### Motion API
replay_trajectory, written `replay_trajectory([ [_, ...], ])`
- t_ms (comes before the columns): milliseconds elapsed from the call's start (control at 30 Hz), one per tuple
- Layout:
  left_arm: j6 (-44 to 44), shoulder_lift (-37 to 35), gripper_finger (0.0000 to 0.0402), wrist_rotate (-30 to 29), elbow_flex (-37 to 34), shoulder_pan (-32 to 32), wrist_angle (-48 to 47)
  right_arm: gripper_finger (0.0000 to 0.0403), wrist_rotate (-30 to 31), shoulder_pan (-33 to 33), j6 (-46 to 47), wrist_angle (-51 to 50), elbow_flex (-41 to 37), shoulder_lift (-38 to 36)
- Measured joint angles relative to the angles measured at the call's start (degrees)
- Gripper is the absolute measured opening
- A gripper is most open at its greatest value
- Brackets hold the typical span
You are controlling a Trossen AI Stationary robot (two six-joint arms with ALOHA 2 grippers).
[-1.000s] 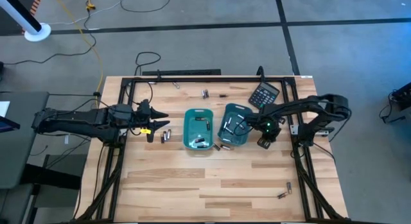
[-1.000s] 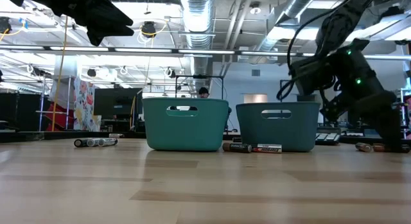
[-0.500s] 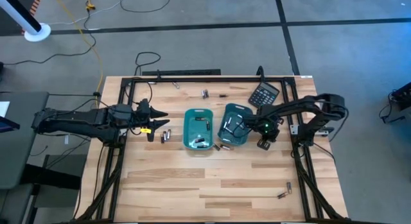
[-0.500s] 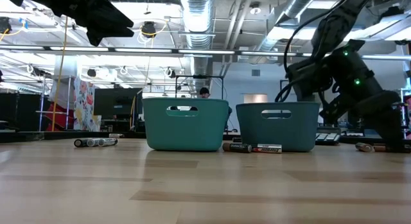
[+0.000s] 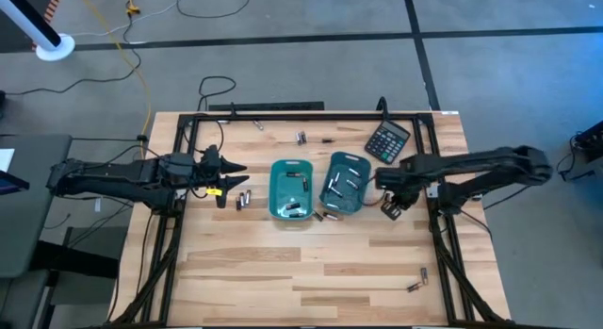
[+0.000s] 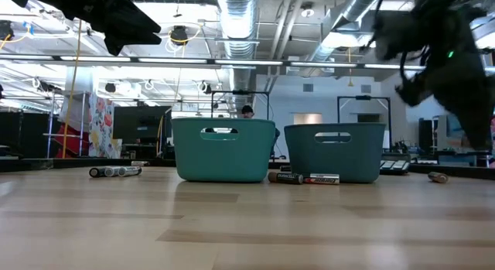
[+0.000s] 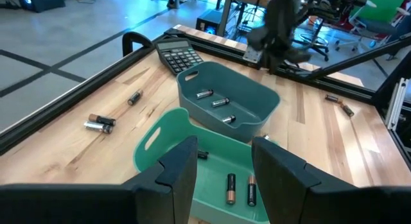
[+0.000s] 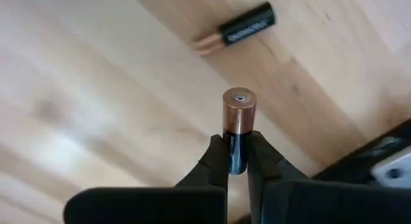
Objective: Sort batteries
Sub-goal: Put the black battery into the green bin
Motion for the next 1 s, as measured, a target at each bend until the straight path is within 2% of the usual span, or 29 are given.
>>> replay_trajectory([
  [100,0.00,0.01,0.0141,0.00,0.00,-0.02,0.00,0.0025,1.33,3.99,7.24,1.12,0.01,-6.82],
  [233,0.11,0.00,0.0141,0.00,0.00,-0.02,0.00,0.0025,6.01,9.78,15.89,3.70,0.16,-14.84],
  [400,0.83,0.00,0.0141,0.00,0.00,-0.01,0.00,0.0025,16.53,17.63,22.98,8.34,0.21,-21.44],
  [533,0.83,0.00,0.0141,0.00,0.00,-0.02,0.00,0.0025,24.97,20.65,23.35,15.47,0.21,-22.20],
  [667,1.83,0.01,0.0141,0.00,0.00,0.00,0.02,0.0025,27.24,18.50,17.26,25.75,0.28,-17.64],
  [800,4.26,0.00,0.0141,0.00,0.00,0.00,0.13,0.0025,27.09,13.84,8.19,40.73,0.86,-9.38],
  [900,4.28,0.00,0.0141,0.00,0.00,0.00,0.15,0.0024,23.68,10.13,1.17,46.21,5.57,-1.38],
  [1000,4.18,0.00,0.0141,0.00,0.00,-0.01,0.15,0.0024,20.10,7.53,-6.02,45.59,13.95,7.52],
])
